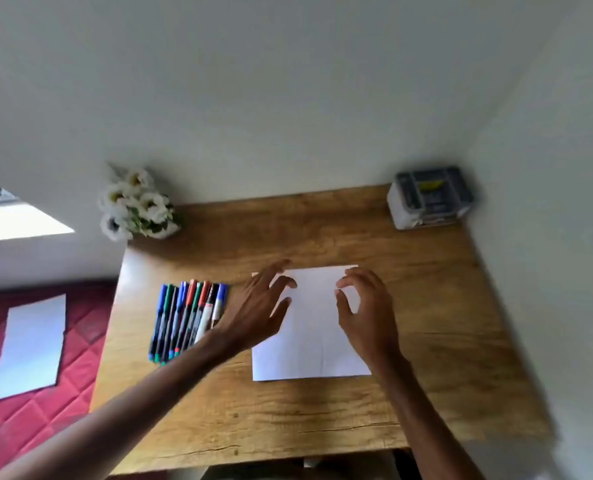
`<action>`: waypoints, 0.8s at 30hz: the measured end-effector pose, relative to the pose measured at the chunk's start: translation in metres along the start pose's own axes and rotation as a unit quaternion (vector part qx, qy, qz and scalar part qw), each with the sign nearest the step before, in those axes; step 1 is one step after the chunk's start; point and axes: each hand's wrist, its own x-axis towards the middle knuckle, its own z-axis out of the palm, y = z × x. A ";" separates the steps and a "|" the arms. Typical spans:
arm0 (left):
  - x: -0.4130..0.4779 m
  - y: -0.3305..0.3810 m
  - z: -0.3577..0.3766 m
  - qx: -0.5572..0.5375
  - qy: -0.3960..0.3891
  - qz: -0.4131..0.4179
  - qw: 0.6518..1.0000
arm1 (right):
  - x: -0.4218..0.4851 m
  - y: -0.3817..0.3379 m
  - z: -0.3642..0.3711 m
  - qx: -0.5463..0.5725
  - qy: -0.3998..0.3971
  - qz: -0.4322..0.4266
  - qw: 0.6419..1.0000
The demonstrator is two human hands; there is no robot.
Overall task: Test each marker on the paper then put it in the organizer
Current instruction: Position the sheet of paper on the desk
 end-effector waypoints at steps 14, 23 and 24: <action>0.011 -0.022 0.038 0.177 0.030 0.098 0.979 | -0.005 0.036 0.056 -0.145 -0.062 -0.074 0.985; -0.040 -0.006 0.055 0.244 0.074 0.138 0.957 | -0.041 0.022 0.053 -0.225 -0.071 -0.100 0.967; -0.047 -0.003 0.056 0.235 0.074 0.130 0.961 | -0.048 0.020 0.055 -0.214 -0.073 -0.093 0.970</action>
